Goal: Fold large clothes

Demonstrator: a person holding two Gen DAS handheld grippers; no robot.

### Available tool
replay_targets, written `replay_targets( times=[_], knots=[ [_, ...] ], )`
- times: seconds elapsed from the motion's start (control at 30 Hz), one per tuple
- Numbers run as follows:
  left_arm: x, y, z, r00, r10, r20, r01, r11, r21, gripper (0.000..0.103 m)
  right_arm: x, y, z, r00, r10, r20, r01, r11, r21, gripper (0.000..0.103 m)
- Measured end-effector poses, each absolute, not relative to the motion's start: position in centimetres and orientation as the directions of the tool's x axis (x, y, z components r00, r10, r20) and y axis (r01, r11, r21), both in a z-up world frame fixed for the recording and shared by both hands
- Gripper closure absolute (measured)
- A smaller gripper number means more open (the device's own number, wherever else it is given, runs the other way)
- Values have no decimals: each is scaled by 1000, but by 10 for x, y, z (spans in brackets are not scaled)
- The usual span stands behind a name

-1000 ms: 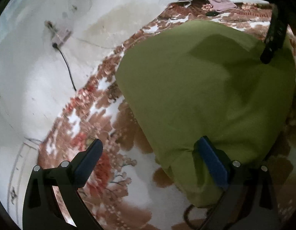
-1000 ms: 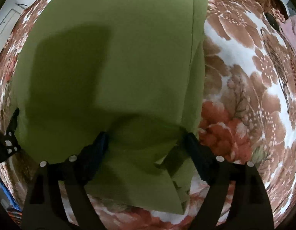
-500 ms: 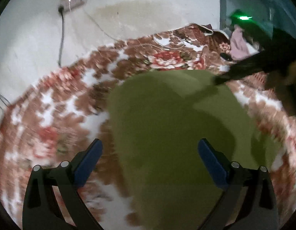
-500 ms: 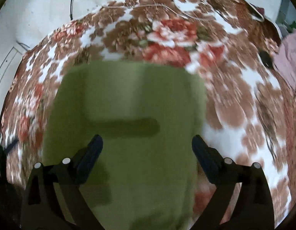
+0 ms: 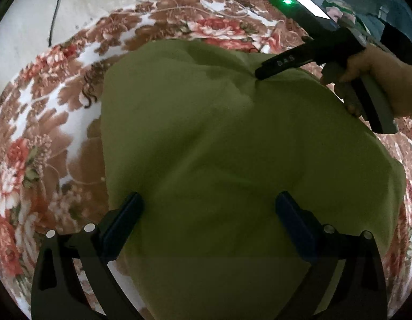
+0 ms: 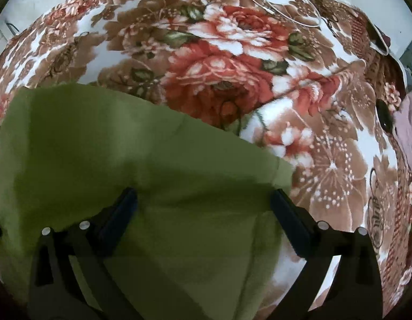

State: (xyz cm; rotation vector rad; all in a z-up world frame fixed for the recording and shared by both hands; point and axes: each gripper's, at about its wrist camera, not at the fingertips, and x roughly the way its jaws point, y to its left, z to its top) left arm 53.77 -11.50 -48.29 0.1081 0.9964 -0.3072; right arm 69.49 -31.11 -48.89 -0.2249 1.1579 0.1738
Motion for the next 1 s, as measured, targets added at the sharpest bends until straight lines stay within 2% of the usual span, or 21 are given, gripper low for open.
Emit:
replay_targets(
  times=[0.13, 0.2, 0.3, 0.4, 0.5, 0.67, 0.87, 1.0],
  knots=[
    [536, -112, -472, 507, -218, -834, 299, 952, -68, 5, 686, -323, -476, 432, 17, -902, -326, 935, -139, 5],
    [536, -102, -454, 513, -240, -824, 263, 958, -116, 5, 676, -342, -461, 391, 85, -917, -320, 946, -49, 5],
    [540, -70, -432, 495, -318, -809, 165, 948, -272, 5, 655, -373, -447, 336, 188, -923, -266, 959, 99, 5],
    [539, -45, -431, 474, -352, -807, 118, 934, -338, 5, 630, -403, -451, 237, 307, -922, -182, 946, 268, 5],
    [542, -30, -445, 439, -332, -835, 100, 941, -322, 5, 607, -414, -474, 143, 370, -918, -161, 924, 347, 5],
    [544, -19, -482, 318, -437, -841, 65, 896, -440, 5, 594, -406, -495, 61, 478, -876, -119, 875, 469, 5],
    [540, -12, -504, 279, -571, -772, 12, 806, -592, 5, 588, -385, -492, 18, 601, -799, -115, 795, 595, 5],
    [540, -21, -522, 235, -597, -767, -10, 787, -616, 4, 588, -377, -493, -14, 629, -778, -125, 770, 625, 5]
  ],
)
